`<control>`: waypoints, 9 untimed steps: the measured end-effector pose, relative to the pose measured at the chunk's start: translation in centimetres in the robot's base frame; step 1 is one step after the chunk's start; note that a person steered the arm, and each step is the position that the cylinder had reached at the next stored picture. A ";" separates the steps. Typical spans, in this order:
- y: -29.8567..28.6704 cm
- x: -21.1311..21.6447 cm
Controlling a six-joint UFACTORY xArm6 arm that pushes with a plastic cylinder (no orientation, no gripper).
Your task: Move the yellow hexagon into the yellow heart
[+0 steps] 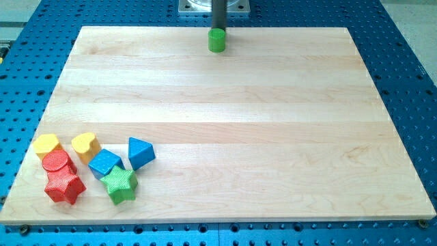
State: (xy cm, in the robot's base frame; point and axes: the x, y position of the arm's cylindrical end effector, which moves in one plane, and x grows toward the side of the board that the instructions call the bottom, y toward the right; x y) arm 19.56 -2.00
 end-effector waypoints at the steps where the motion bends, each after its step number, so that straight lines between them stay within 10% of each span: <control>1: -8.2 2.7; 4: 1.9 28.3; 7: 1.3 38.4; 9: -1.0 34.4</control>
State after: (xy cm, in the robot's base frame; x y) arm 53.99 -3.01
